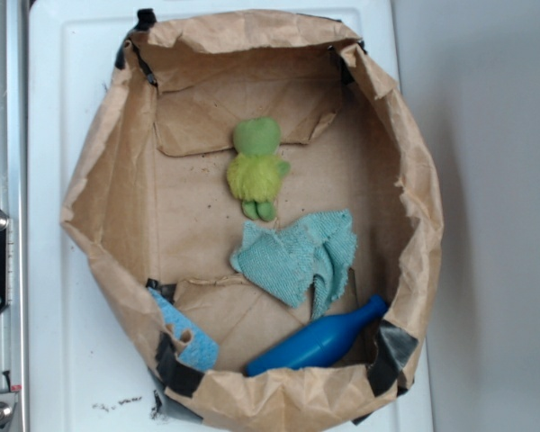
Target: Grab the green animal.
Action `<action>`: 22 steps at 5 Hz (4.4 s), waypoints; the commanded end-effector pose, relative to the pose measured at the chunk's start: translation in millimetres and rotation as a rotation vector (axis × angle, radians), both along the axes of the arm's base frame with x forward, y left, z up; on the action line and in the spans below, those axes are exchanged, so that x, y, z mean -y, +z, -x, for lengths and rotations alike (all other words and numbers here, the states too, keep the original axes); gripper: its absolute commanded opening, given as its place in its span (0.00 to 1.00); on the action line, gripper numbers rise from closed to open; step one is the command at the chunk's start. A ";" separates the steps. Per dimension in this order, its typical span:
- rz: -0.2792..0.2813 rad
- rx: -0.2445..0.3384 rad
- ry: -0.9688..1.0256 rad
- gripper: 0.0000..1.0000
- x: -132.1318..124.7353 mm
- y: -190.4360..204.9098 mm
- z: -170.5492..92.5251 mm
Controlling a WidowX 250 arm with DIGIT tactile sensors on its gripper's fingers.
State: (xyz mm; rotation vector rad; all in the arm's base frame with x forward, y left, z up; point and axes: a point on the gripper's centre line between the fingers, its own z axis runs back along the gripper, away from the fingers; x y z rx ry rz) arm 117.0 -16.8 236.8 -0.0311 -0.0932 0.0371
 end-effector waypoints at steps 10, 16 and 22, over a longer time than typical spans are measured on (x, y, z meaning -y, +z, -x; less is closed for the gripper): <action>0.156 0.238 0.747 1.00 -56.5 -123.1 -188.7; 0.060 0.212 1.092 1.00 -93.8 -110.5 -176.8; 0.097 0.160 1.233 1.00 -106.5 -119.6 -183.9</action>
